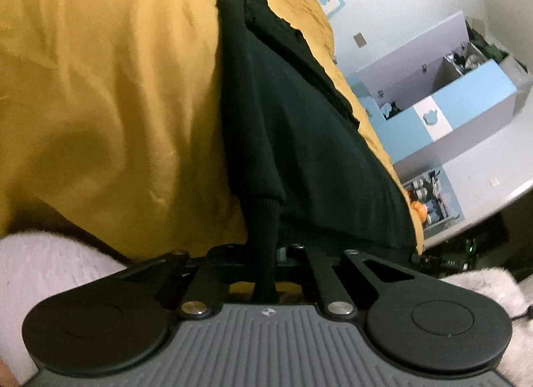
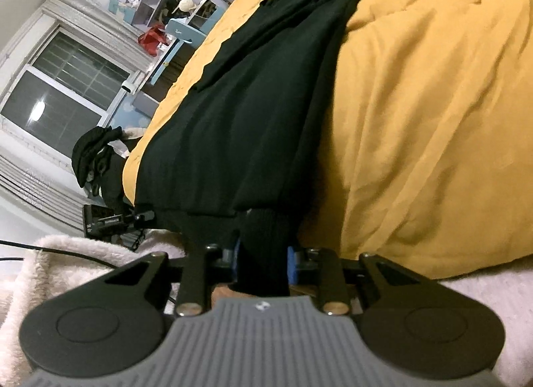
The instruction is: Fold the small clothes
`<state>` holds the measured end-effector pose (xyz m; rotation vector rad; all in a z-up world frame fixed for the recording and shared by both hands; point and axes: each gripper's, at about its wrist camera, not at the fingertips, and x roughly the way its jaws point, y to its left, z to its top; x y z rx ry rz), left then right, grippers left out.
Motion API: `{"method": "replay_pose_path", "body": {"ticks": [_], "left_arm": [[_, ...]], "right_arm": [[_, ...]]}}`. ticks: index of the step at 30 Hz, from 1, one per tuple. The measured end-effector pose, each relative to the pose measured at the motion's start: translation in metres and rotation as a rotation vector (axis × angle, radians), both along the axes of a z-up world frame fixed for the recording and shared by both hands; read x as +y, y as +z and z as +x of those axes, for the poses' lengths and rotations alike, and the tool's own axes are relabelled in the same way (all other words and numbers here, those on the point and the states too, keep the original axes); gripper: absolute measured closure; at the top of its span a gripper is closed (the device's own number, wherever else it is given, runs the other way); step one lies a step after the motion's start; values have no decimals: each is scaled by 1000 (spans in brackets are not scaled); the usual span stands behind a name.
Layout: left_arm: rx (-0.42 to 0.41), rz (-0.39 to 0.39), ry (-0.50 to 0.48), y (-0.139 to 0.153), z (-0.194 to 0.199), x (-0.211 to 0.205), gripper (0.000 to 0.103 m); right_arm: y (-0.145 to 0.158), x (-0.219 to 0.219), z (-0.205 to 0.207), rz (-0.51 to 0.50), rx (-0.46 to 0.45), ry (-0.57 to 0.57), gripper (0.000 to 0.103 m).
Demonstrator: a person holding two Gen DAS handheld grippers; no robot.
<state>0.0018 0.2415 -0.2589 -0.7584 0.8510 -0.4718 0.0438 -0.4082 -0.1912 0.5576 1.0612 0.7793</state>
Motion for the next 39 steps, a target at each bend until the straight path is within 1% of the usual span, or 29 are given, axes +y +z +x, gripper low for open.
{"method": "replay_pose_path", "body": {"ticks": [1, 3, 4, 6, 10, 14, 17, 20, 23, 26, 29, 32, 34, 36, 37, 39], "left_arm": [[6, -15, 11, 3, -2, 1, 98], [2, -69, 33, 9, -6, 2, 98], [-9, -115, 37, 12, -8, 4, 98], [-45, -168, 58, 19, -10, 7, 98], [-59, -227, 103, 23, -1, 11, 98], [-113, -284, 141, 34, 8, 6, 98], [-171, -311, 164, 49, 21, 2, 98], [-204, -346, 195, 60, 40, 8, 98], [-226, -359, 217, 70, 72, 15, 98], [-257, -349, 220, 83, 113, 26, 98], [-279, -335, 209, 97, 164, 37, 98], [-287, -329, 195, 108, 215, 42, 98], [-291, -311, 186, 112, 251, 46, 98], [-289, -303, 184, 111, 278, 50, 98], [-282, -301, 189, 110, 298, 53, 98], [-270, -310, 206, 103, 325, 59, 98]], "right_arm": [[3, -3, -1, 16, -2, -2, 81], [10, -7, -2, 61, -12, -11, 82], [15, -8, -3, 80, -21, -15, 84], [23, -11, -4, 124, -39, -29, 86], [33, -14, 2, 205, -71, -65, 90], [43, -11, 11, 279, -108, -114, 95], [48, -17, 21, 362, -130, -189, 96], [52, -23, 40, 468, -146, -268, 97], [54, -23, 65, 549, -166, -349, 98], [59, -24, 101, 585, -184, -410, 98], [68, -21, 147, 559, -208, -451, 98], [68, -19, 197, 562, -209, -505, 99], [66, -18, 231, 559, -218, -530, 99], [65, -14, 270, 555, -224, -552, 99], [64, -11, 288, 551, -224, -556, 99], [60, -5, 326, 536, -224, -572, 99]]}}
